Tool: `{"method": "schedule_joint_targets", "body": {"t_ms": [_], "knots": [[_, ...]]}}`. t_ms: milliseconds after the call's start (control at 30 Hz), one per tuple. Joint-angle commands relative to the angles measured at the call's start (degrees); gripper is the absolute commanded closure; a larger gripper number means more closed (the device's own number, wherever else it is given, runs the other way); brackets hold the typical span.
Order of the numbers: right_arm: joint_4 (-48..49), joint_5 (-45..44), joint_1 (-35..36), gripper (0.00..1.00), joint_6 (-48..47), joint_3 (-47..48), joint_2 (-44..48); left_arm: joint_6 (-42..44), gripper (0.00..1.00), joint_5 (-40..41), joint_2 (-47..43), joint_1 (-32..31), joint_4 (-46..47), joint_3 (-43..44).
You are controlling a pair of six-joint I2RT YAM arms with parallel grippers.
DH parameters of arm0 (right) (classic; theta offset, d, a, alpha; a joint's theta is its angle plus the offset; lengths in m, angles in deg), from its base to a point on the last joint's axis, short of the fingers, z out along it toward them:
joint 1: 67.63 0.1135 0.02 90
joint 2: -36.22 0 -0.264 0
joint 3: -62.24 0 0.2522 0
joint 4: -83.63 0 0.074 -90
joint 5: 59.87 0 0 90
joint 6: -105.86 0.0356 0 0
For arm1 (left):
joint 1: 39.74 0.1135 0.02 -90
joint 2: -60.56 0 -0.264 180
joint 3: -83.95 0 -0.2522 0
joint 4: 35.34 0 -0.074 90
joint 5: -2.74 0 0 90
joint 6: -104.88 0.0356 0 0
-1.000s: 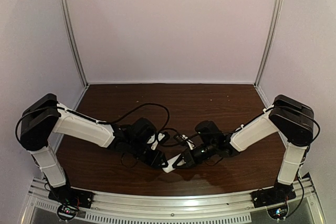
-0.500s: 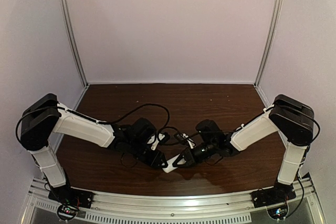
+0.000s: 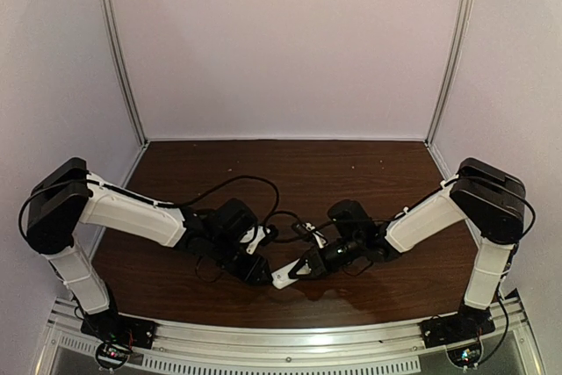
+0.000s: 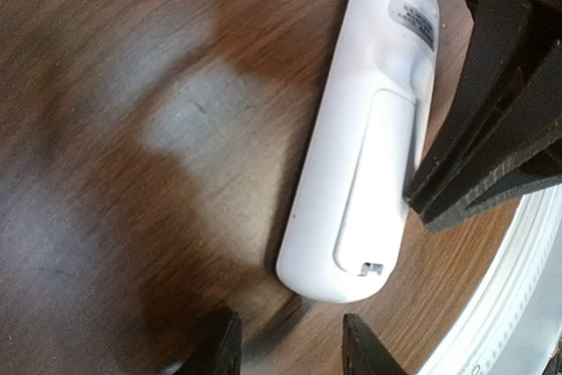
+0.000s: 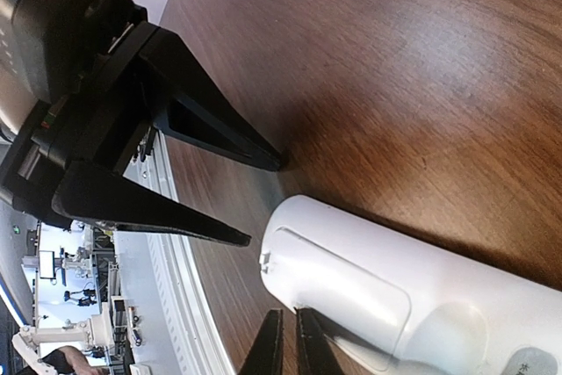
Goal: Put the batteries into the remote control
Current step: Press the battery cover onto the remote control.
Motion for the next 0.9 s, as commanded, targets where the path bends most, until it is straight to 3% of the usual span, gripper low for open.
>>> {"method": "schedule_joint_targets", "body": {"t_ms": [0,167,367,867], "knots": [[-3.84,-6.03,-0.93,0.91,0.42,-1.39,-1.93,1.32,0.57,1.27,-2.62,0.07,-1.03,0.19],[-3.55,-6.12,-0.88,0.91,0.45,-1.5,-2.3,1.0,0.5,2.11,-5.14,0.1,2.41,0.26],[-3.43,-6.12,-0.93,0.91,0.59,-1.39,-2.78,1.7,0.48,1.79,-1.57,0.06,3.86,3.23],[-3.63,-7.95,-0.93,0.9,1.64,-2.09,-4.57,1.98,0.5,2.51,3.3,0.06,3.99,3.48]]}}
